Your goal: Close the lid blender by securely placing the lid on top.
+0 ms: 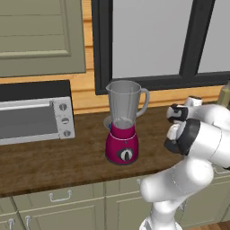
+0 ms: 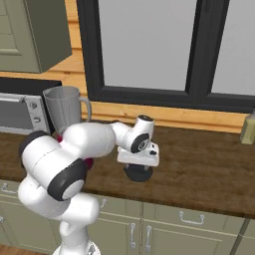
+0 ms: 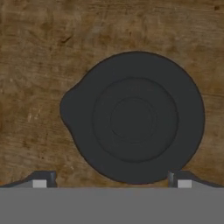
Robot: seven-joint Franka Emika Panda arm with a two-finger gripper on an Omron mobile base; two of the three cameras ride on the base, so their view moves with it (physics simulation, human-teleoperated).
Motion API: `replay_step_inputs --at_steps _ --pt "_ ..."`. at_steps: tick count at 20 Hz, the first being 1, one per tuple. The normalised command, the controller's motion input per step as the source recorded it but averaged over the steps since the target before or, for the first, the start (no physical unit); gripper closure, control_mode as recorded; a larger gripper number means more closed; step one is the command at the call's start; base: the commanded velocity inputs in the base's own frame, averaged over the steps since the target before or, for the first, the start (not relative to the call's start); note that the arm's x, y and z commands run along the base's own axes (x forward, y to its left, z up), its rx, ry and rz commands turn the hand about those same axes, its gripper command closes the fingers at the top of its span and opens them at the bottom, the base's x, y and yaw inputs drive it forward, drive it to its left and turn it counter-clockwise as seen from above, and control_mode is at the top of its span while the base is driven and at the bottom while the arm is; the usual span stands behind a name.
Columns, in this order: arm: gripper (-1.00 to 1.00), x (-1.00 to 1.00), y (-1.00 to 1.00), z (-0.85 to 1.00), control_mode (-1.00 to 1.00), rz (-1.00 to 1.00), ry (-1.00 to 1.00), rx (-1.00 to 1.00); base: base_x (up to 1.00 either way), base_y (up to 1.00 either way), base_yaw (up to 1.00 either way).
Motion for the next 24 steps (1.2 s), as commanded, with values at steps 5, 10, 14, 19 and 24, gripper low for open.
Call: replay_step_inputs --at_steps 5,10,14,19,24 --pt "-1.0 0.21 0.0 -0.22 -1.0 -0.02 0.01 -0.04 0.0 0.0 0.0" --pt "-1.0 0.25 0.0 -0.15 -1.0 0.0 -0.02 -0.03 0.0 0.0 0.0" --pt "-1.0 0.07 0.0 -0.3 -1.0 0.0 -0.01 -0.06 0.0 0.0 0.0" --pt "-1.0 0.0 -0.01 -0.42 -1.0 0.0 0.0 -0.06 0.0 0.0 0.0" --pt "1.0 0.01 0.0 -0.25 -1.0 0.0 -0.01 -0.02 0.0 0.0 0.0"
